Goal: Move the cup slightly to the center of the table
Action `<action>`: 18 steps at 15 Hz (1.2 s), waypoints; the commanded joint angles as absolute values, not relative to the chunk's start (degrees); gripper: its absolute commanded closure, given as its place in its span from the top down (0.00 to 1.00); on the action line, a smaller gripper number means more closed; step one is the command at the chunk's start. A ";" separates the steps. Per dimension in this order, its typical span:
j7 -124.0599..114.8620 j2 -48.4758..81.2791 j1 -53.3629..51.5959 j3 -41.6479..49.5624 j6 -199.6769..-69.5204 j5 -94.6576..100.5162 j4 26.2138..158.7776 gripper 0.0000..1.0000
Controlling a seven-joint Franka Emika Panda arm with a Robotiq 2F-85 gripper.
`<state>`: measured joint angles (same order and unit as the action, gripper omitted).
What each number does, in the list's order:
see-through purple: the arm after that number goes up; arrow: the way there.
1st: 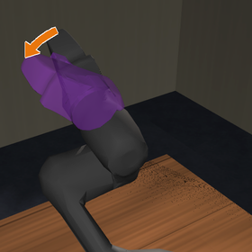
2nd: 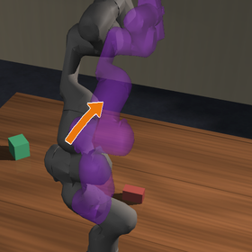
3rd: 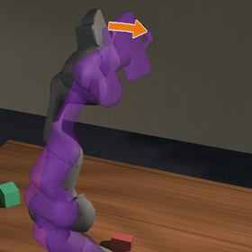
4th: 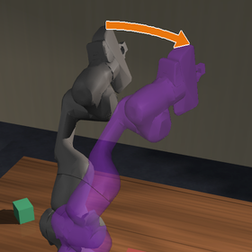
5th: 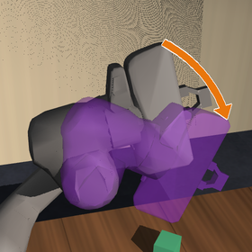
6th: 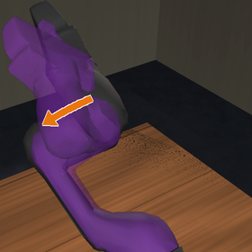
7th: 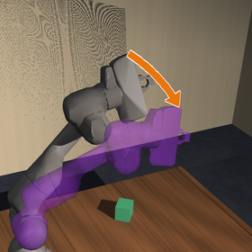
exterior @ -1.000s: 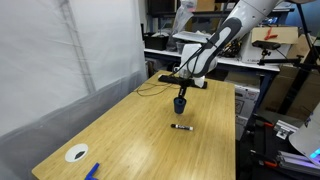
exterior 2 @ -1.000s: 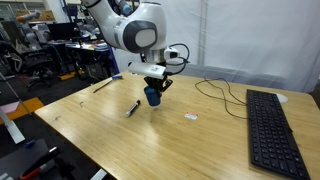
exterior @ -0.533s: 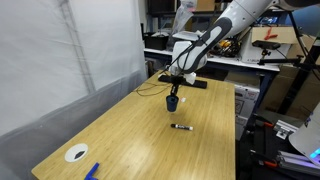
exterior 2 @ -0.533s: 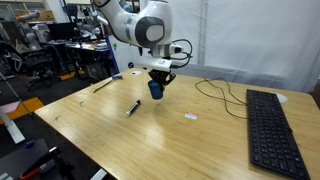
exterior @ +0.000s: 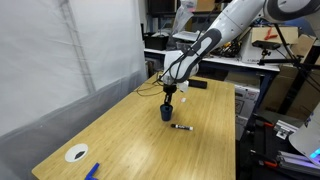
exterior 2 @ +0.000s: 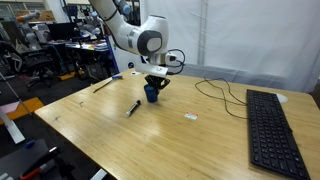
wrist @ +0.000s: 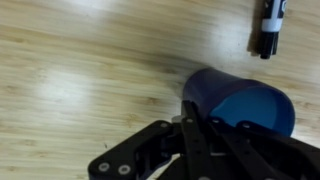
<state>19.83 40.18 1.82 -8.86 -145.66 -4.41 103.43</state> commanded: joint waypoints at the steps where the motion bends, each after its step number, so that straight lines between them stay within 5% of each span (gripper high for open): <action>1: 19.60 43.15 1.20 -8.87 -141.88 -2.73 98.28 0.01; 2: 19.71 43.22 1.01 -8.84 -141.22 -2.49 97.80 0.30; 4: 19.49 43.36 0.72 -8.72 -140.39 -2.24 97.16 0.36; 12: 19.15 41.47 0.85 -8.73 -140.14 -2.13 98.90 0.93; 18: 19.03 34.04 0.92 -9.21 -141.02 -2.65 104.77 1.00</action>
<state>19.75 39.52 0.77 -8.93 -141.77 -3.01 99.83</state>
